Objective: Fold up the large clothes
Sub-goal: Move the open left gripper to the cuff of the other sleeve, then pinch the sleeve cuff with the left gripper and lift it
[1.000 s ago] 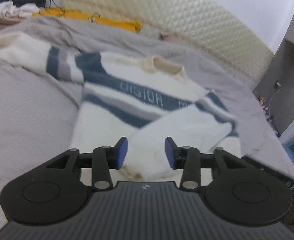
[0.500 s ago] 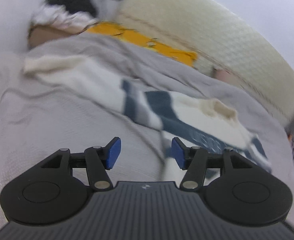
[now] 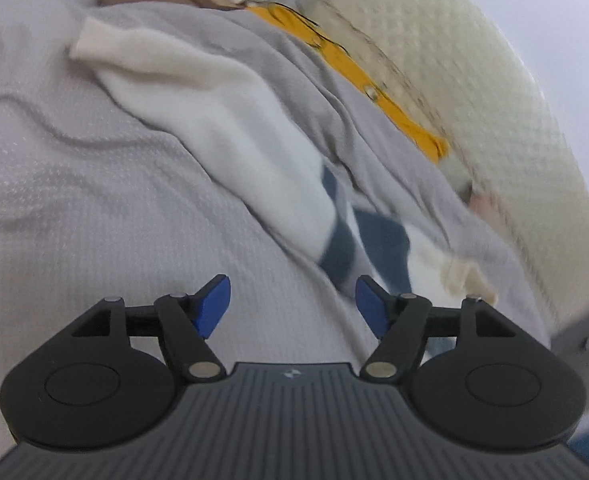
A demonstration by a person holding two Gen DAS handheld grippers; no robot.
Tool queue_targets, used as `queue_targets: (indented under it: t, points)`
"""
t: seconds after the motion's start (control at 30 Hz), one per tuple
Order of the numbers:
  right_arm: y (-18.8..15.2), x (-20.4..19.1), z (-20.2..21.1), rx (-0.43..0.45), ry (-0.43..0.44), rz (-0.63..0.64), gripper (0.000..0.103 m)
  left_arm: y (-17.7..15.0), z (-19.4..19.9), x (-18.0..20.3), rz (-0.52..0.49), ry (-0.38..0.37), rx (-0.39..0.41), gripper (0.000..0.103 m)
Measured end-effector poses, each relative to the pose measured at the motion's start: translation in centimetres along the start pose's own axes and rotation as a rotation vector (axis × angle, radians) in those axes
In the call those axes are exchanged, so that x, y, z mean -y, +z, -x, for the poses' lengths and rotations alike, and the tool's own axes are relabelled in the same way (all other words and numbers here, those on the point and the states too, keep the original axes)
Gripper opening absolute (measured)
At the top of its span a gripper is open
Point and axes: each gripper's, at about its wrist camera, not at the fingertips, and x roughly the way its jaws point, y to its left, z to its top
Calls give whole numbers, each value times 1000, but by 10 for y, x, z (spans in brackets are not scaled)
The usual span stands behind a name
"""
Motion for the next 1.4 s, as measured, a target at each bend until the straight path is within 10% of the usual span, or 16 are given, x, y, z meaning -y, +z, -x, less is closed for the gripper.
queue_targets:
  t: [0.27,0.83,1.0,1.4]
  points:
    - [-10,-9,-23,-20,-29,60,57,50,-50,-57,211,-37,72,72]
    - [-19,-13,-51,-28,-56,56,59,156,-89,-120,230,179,283,70]
    - [-19,-13,-53,-26,-55,51,59,167,-90,-110,192,229,306,12]
    - [-2,-2,-29,19,-33,-67,60,178,-1,27,-112,138,338,10]
